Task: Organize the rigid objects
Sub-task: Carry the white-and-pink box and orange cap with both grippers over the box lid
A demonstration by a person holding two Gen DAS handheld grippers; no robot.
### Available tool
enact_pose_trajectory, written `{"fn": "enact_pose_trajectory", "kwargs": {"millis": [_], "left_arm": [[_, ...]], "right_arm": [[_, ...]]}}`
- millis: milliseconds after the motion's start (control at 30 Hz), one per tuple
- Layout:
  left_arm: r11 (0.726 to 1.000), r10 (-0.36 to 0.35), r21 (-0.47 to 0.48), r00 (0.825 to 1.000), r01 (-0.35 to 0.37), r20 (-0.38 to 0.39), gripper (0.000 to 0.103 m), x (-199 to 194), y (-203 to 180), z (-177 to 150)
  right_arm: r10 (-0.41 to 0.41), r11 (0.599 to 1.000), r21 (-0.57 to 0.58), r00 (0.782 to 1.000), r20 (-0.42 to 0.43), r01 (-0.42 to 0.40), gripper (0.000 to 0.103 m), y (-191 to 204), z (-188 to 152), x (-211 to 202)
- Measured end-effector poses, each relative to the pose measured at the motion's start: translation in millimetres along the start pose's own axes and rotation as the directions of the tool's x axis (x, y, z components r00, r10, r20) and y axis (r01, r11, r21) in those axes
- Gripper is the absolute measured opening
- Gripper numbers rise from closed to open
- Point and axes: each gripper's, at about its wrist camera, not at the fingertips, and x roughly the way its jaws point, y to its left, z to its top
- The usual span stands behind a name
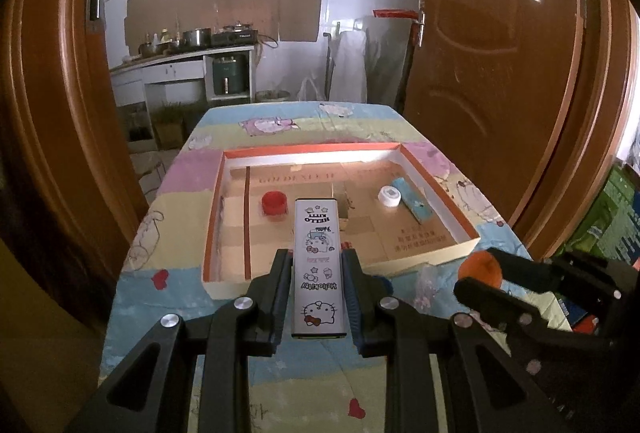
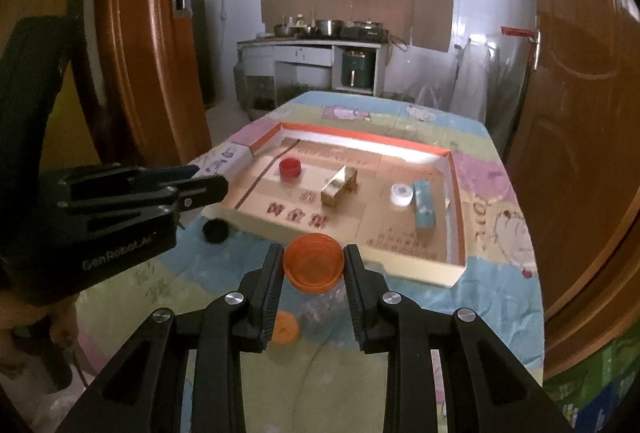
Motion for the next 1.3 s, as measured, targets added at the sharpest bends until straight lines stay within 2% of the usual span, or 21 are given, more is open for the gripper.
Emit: {"fn": "enact_pose_trajectory", "kwargs": {"millis": [667,1300], "left_arm": [[0.999,-0.013,-0.04,1.0,0.014,0.011,0.026,22,20,41],[0.999,-0.027,-0.045,0.997,0.024,-0.079,0.026,85,25,72]], "right_arm": [[0.009,0.998,0.061,1.0,0.009,-0.01,0.031,-40,50,27],[0.05,0.994,0.095,0.997,-0.06,-0.044,0.031,-72,90,99]]}}
